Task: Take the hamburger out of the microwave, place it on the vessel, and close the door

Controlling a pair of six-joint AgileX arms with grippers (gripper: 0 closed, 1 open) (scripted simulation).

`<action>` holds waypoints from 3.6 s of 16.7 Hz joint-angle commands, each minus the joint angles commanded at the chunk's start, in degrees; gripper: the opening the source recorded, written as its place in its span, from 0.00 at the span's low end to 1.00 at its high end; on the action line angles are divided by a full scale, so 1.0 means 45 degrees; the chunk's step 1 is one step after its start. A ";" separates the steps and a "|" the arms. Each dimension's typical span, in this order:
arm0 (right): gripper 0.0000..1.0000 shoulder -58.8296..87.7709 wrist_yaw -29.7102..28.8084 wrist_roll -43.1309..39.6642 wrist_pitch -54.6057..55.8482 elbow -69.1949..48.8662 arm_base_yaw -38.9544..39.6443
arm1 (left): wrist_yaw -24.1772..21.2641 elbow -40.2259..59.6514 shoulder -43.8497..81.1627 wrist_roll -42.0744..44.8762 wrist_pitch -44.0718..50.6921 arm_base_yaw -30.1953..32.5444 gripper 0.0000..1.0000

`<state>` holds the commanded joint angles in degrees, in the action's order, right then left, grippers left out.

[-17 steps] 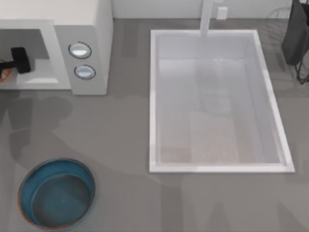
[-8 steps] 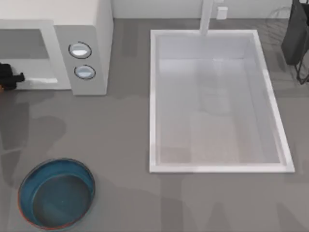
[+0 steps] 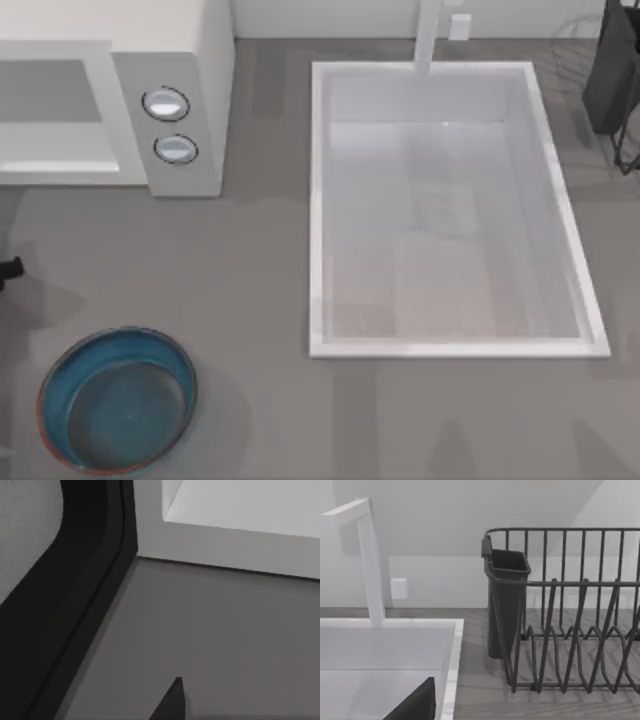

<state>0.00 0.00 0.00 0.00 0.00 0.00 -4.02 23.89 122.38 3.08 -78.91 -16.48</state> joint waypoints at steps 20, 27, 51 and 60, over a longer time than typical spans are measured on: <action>1.00 0.0000 0.0000 0.0000 0.0000 0.0000 0.0000 | -0.0158 -0.0573 -0.5956 0.0098 0.5144 -0.0205 0.00; 1.00 0.0000 0.0000 0.0000 0.0000 0.0000 0.0000 | -0.0128 -0.0309 -0.8504 0.0098 0.7966 -0.0220 0.00; 1.00 0.0000 0.0000 0.0000 0.0000 0.0000 0.0000 | 0.4866 0.8076 -0.4227 -1.9949 2.5143 0.7210 0.00; 1.00 0.0000 0.0000 0.0000 0.0000 0.0000 0.0000 | 0.7336 1.1786 0.0139 -3.1779 3.5212 1.1604 0.00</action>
<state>0.00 0.00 0.00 0.00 0.00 0.00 29.00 76.93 123.00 -139.93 79.55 35.74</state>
